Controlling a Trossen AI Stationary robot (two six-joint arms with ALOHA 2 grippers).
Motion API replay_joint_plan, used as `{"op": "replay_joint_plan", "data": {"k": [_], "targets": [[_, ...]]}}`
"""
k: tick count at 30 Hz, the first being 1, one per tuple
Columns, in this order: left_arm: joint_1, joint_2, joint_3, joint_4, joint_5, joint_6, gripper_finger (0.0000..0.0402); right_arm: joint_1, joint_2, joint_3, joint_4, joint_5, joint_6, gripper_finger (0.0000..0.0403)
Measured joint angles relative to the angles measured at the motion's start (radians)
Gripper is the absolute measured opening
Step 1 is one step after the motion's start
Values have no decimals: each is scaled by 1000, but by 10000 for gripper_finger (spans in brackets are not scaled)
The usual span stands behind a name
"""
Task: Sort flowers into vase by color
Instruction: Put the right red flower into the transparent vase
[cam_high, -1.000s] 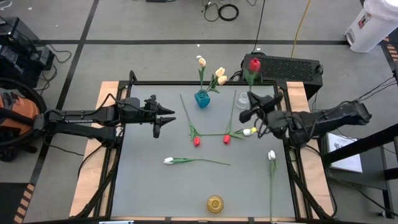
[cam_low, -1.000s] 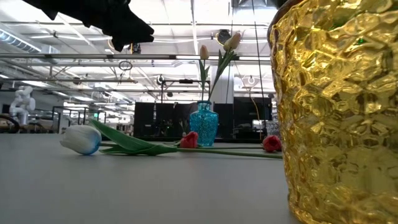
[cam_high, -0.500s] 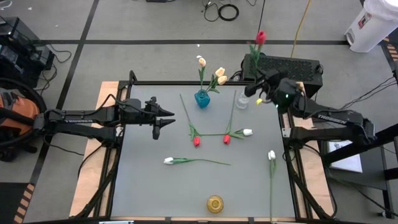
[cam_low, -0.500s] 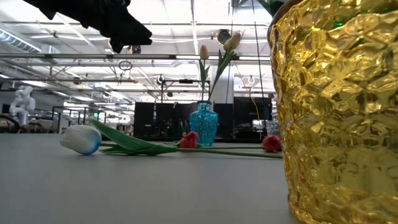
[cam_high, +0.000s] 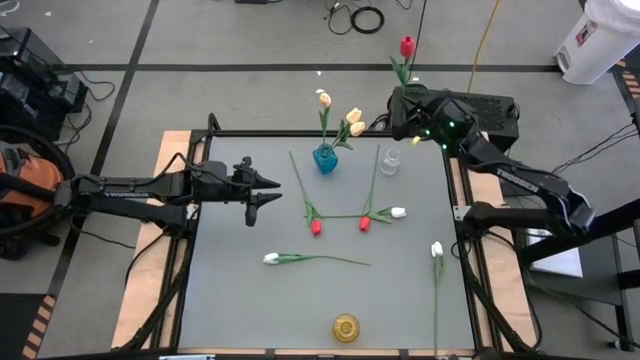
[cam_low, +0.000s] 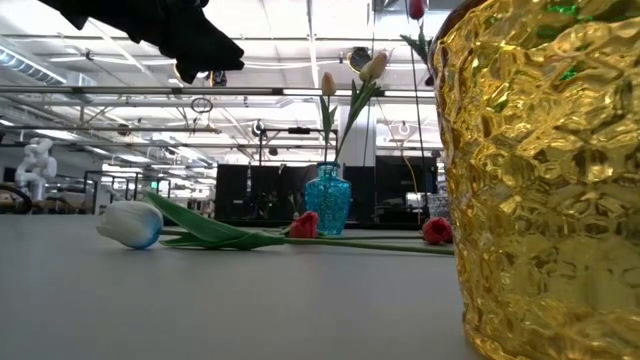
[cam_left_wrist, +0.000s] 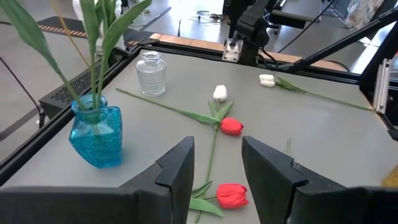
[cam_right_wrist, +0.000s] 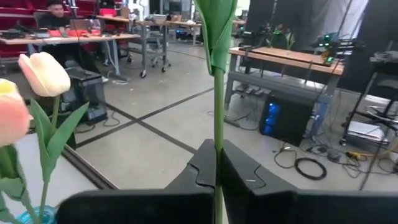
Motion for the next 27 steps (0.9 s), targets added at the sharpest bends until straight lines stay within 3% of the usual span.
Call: {"op": "replay_joint_plan", "data": {"k": [8,14,20,27], "targets": [[0,0,0,0,-7,0,141,-61,137,0,142,-102,34,0],[0,0,0,0,-7,-1,141,-64,164,-12,182,-130,31,0],[0,1,0,0,-7,-2,141,-64,80,-193,390,-153,91,0],[1,1,0,0,-7,-3,141,-54,-110,-375,465,-185,131,0]]}}
